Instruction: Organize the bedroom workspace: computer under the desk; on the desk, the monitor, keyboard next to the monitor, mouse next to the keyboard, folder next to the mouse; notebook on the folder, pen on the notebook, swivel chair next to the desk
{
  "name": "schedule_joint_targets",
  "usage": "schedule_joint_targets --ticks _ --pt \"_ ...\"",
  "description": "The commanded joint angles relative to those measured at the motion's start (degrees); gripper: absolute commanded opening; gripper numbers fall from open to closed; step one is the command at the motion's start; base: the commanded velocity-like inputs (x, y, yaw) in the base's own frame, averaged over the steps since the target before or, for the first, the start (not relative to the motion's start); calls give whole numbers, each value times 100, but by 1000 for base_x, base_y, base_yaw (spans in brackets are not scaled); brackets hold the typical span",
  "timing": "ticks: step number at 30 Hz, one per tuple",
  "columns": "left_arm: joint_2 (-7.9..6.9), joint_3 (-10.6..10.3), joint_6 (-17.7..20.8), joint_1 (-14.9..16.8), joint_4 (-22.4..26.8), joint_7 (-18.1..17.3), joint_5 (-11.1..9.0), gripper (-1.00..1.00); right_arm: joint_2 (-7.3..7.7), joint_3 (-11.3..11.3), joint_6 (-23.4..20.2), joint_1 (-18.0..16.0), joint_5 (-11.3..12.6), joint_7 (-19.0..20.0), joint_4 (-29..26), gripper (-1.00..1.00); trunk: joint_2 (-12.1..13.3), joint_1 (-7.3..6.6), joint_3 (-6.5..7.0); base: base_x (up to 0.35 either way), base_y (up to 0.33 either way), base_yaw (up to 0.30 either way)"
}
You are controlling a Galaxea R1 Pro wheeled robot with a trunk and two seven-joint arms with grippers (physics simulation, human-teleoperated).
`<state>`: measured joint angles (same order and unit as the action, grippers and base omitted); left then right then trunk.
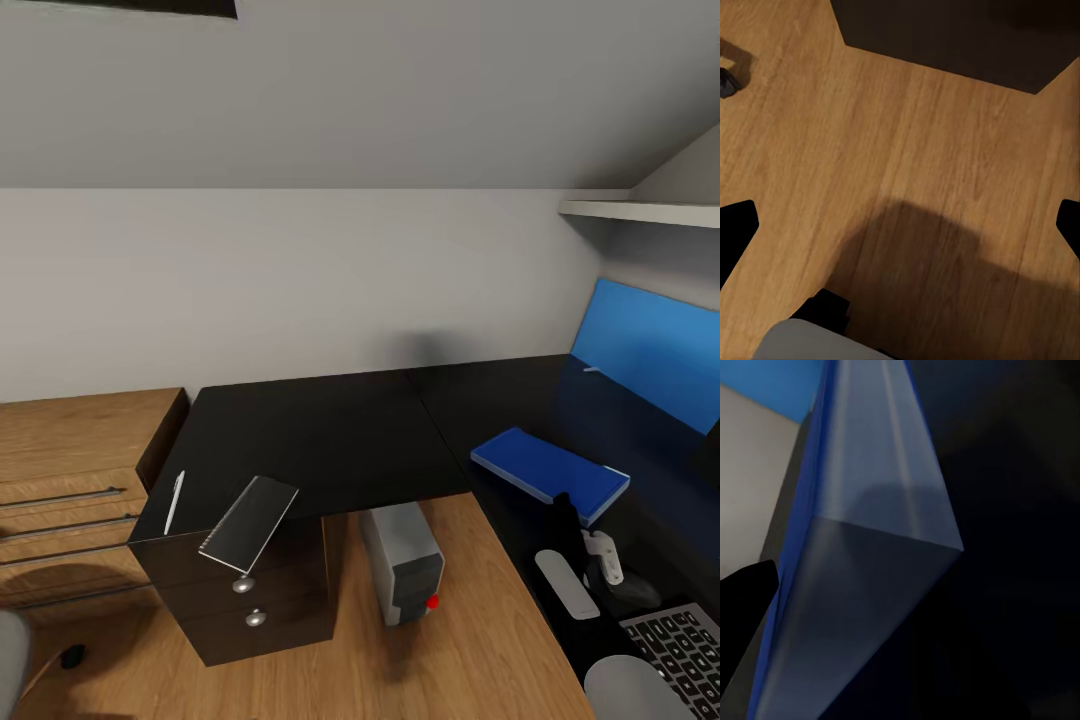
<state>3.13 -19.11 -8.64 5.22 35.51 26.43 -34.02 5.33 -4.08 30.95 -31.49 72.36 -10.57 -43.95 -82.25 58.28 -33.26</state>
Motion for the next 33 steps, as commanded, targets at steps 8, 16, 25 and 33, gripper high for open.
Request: schedule_joint_targets --ticks 8,16,25,33 --pt "-5 -40 -41 5 0 31 -60 100 -6 12 51 -6 209 -230 141 -100 -2 0 -6 0 0 0" --pt "-5 -40 -41 5 0 29 -60 100 -6 26 51 -6 207 -235 141 -100 279 -154 120 0 0 0" --pt "-1 -40 -41 5 0 37 -60 100 2 30 44 -6 204 -253 141 -100 439 -241 192 0 0 0" --pt "2 -40 -41 5 0 38 -60 100 3 38 43 -6 209 -374 133 -100 439 -241 192 0 0 0"
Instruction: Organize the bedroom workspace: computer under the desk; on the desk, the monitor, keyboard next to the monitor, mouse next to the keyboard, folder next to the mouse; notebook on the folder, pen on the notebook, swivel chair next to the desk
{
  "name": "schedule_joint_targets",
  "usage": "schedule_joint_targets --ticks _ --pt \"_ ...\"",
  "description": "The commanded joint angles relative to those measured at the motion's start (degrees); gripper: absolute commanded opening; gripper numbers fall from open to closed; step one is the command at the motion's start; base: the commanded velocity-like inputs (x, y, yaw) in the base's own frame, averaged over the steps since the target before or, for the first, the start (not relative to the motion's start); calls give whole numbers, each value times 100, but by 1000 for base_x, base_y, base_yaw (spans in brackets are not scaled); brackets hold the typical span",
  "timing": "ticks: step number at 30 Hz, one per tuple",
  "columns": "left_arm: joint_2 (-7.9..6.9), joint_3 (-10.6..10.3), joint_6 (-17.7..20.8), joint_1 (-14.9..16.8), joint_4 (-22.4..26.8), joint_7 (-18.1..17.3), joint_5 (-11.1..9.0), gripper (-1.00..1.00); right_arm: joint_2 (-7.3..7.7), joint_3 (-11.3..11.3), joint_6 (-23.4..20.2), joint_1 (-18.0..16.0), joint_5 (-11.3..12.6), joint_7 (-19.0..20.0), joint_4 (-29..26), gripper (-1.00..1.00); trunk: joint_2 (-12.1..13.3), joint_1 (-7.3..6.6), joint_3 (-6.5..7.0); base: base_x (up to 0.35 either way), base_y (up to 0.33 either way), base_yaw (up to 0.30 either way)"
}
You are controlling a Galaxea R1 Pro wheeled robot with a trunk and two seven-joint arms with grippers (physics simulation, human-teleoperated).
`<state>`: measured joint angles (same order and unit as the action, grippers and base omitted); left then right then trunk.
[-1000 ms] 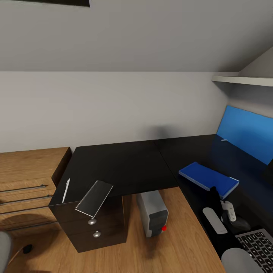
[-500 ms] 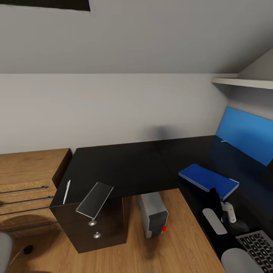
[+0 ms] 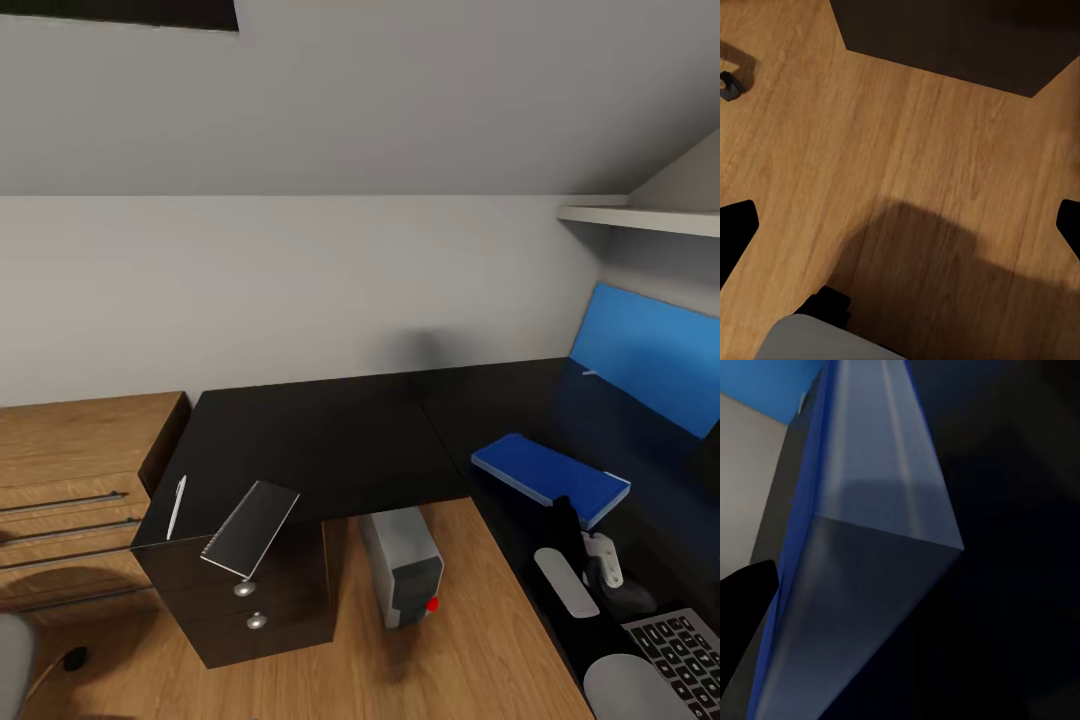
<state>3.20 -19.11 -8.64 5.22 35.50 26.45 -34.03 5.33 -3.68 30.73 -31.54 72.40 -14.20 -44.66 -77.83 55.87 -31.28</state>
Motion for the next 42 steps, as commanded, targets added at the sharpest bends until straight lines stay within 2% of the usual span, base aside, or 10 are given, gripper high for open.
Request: schedule_joint_targets --ticks 1,40,41,42 --pt "-5 -40 -41 5 0 35 -60 100 3 -1 62 -1 205 -15 204 -100 -2 0 -6 0 0 0" --pt "-13 -40 -41 5 0 35 -64 100 3 6 56 -1 205 -21 212 -100 -2 0 -6 0 0 0" --pt "-13 -40 -41 5 0 35 -65 100 3 7 56 -1 205 -21 212 100 -2 0 -6 0 0 0" --pt "-13 -40 -41 5 0 35 -65 100 3 7 56 -1 205 -21 212 100 -2 0 -6 0 0 0"
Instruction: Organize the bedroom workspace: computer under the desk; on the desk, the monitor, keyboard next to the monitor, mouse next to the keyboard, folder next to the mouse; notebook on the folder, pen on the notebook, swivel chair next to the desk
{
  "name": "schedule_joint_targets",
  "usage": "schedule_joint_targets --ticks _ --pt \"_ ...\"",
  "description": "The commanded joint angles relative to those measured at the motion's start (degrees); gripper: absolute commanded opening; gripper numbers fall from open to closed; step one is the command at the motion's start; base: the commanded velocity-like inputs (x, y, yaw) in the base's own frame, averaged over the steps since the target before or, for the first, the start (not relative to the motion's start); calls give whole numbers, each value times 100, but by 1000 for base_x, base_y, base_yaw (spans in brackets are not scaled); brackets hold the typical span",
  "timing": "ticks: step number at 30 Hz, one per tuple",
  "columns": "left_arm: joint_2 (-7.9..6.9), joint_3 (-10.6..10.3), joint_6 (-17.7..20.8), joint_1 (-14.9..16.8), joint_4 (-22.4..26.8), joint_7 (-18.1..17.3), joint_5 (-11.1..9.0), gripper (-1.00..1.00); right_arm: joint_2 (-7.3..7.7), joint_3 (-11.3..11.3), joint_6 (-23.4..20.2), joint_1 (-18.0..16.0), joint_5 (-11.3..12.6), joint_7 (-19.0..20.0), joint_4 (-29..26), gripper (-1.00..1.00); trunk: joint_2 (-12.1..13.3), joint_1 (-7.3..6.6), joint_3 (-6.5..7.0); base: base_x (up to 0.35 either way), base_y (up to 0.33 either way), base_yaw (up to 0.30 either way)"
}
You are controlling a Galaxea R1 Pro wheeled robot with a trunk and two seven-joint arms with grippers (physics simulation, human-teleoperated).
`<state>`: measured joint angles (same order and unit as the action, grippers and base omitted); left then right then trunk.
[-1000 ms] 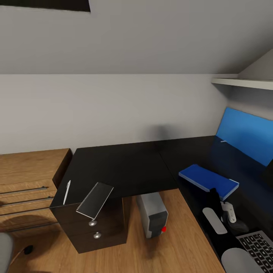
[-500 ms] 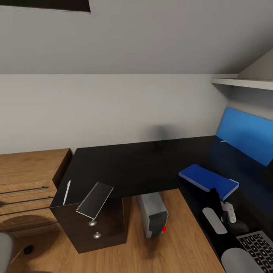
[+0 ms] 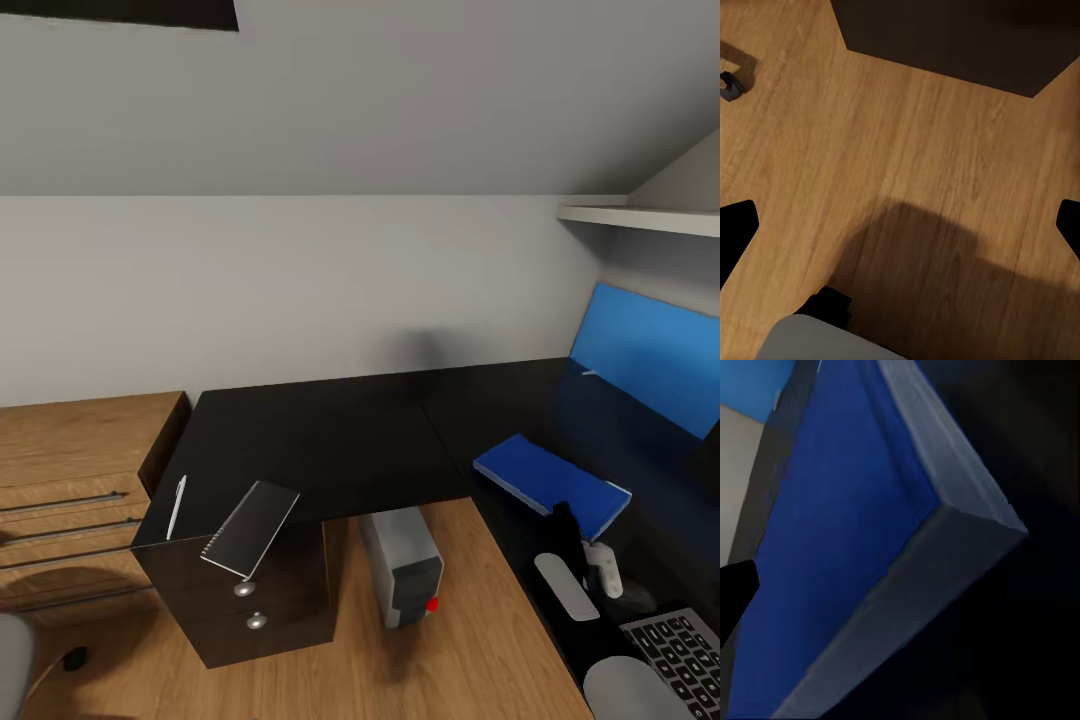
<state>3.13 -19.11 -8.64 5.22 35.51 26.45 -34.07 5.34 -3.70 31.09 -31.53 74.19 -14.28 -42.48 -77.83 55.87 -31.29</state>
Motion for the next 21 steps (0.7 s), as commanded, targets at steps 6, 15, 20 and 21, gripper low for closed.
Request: schedule_joint_targets --ticks 6,15,20,21 --pt "-5 -40 -41 5 0 35 -64 100 2 9 20 -3 18 -21 -10 100 -3 0 -5 0 0 0" --pt "-5 -40 -41 5 0 35 -65 100 10 9 20 -3 -8 -31 -15 100 -3 0 -5 -113 0 0" --pt "-5 -40 -41 5 0 35 -67 100 11 9 -20 -3 -12 -31 -14 100 -3 0 -5 -21 0 0" --pt "-5 -40 -41 5 0 35 -68 100 11 9 -38 -3 -14 -31 -14 100 -3 0 -5 -6 0 0"
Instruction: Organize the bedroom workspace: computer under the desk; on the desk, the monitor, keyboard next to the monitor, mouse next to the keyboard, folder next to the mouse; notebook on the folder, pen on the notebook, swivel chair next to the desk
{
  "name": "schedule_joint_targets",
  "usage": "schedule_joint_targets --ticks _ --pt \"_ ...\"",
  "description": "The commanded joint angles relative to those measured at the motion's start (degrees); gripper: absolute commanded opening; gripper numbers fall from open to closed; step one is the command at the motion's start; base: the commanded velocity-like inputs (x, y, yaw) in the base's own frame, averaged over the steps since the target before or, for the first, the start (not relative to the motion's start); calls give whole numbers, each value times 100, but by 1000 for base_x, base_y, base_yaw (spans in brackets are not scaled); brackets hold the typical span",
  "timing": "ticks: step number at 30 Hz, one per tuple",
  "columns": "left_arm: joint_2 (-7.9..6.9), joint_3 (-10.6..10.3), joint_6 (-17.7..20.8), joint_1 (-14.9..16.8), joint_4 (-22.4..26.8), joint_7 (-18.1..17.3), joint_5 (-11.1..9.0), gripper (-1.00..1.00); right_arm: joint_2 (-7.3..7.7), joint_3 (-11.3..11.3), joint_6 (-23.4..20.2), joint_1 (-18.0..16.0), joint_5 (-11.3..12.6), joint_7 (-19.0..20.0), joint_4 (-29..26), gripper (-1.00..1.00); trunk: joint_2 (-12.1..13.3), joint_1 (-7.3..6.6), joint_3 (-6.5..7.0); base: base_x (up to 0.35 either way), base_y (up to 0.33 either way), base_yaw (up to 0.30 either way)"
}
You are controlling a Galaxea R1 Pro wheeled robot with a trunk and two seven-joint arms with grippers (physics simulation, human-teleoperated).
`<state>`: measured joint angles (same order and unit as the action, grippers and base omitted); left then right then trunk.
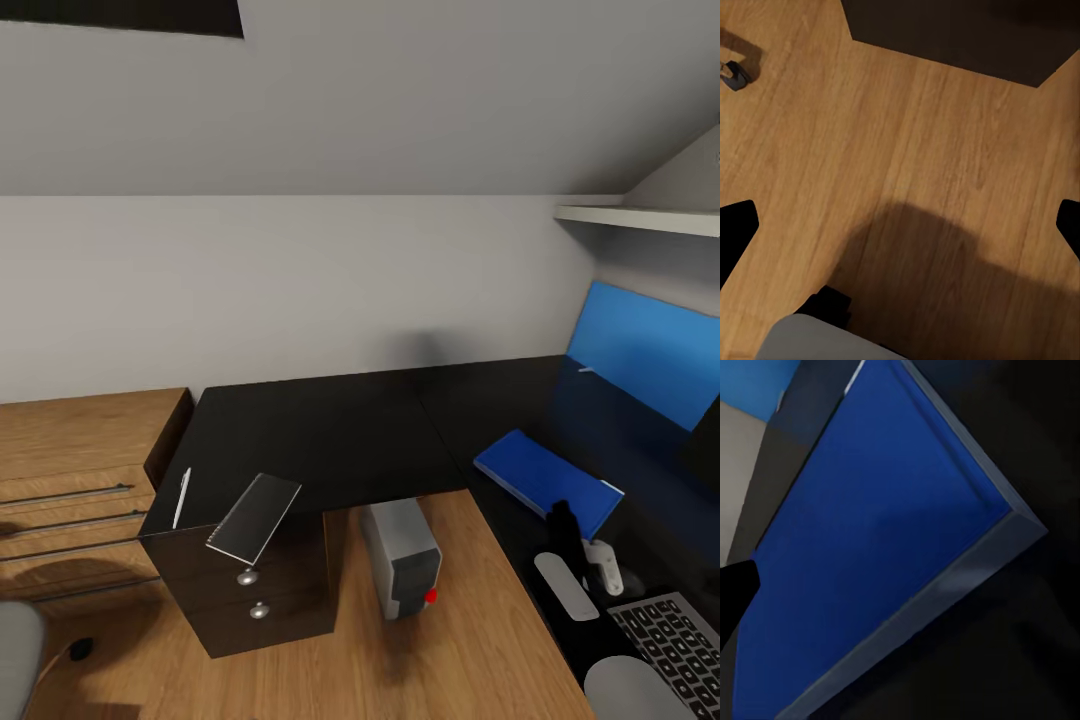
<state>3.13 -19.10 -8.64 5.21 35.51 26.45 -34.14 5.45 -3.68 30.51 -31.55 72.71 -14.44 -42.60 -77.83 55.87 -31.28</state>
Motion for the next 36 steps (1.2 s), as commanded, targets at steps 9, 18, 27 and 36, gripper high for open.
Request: schedule_joint_targets --ticks 9,18,27,36 --pt "-5 -41 -41 6 -1 32 -59 100 0 7 -93 0 130 -15 -2 100 77 -44 30 -1 0 0" --pt "-5 -41 -23 6 -1 24 -72 100 -7 7 -98 0 130 -6 -2 100 438 -241 191 0 0 0" --pt "-5 -43 0 6 -36 33 -84 100 -23 12 -90 0 -137 -8 -68 100 799 -439 353 0 0 0" --pt "12 -52 14 6 -348 43 -76 100 -33 62 -86 0 -339 -9 -349 100 1160 -637 514 0 0 0"
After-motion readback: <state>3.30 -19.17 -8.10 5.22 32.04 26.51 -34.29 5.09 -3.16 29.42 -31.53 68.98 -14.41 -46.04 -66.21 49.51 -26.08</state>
